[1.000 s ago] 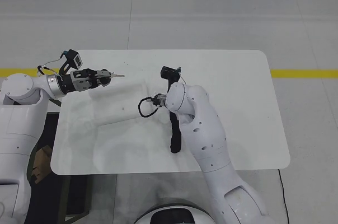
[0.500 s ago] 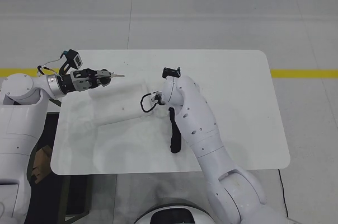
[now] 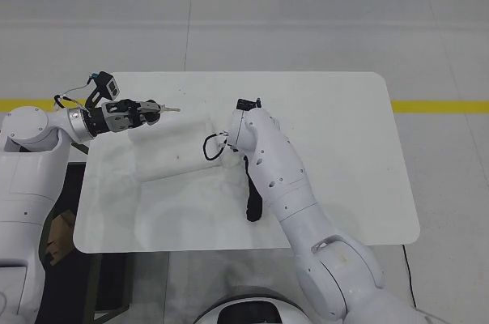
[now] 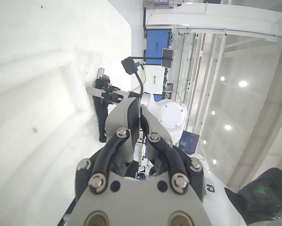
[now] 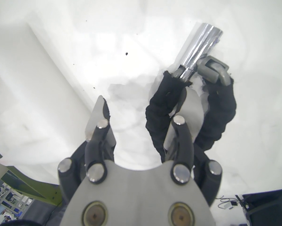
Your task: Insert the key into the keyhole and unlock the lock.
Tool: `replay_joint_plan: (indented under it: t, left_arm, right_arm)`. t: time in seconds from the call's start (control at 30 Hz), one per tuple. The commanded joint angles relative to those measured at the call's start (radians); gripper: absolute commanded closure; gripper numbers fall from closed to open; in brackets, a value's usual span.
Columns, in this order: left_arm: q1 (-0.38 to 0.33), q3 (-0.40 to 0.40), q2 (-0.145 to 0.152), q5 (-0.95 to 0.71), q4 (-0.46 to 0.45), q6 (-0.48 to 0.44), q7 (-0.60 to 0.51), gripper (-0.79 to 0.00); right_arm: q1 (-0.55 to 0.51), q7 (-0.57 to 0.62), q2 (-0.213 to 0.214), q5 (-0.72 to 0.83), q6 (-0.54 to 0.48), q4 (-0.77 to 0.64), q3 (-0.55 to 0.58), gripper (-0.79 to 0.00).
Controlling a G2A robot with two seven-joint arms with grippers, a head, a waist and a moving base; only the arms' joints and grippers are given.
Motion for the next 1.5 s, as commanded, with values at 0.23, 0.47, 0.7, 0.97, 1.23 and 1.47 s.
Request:
replay_joint_plan:
  t: [0.23, 0.47, 0.7, 0.97, 1.23, 1.47]
  left_arm:
    - [0.000, 0.000, 0.000, 0.000, 0.000, 0.000, 0.000, 0.000]
    - [0.000, 0.000, 0.000, 0.000, 0.000, 0.000, 0.000, 0.000]
    - [0.000, 0.000, 0.000, 0.000, 0.000, 0.000, 0.000, 0.000]
    - [0.000, 0.000, 0.000, 0.000, 0.000, 0.000, 0.000, 0.000]
    - [0.000, 0.000, 0.000, 0.000, 0.000, 0.000, 0.000, 0.000]
    - [0.000, 0.000, 0.000, 0.000, 0.000, 0.000, 0.000, 0.000]
  right_arm:
    - [0.037, -0.024, -0.008, 0.007, 0.024, 0.081, 0.018, 0.000]
    - [0.023, 0.037, -0.002, 0.036, -0.037, 0.020, 0.036, 0.000]
    - [-0.008, 0.203, 0.025, 0.061, -0.203, -0.148, 0.112, 0.000]
    - [-0.038, 0.330, 0.052, 0.145, -0.340, -0.323, 0.241, 0.000]
    - [-0.038, 0.330, 0.052, 0.145, -0.340, -0.323, 0.241, 0.000]
    - [-0.174, 0.122, 0.079, 0.289, -0.548, -0.479, 0.159, 0.000]
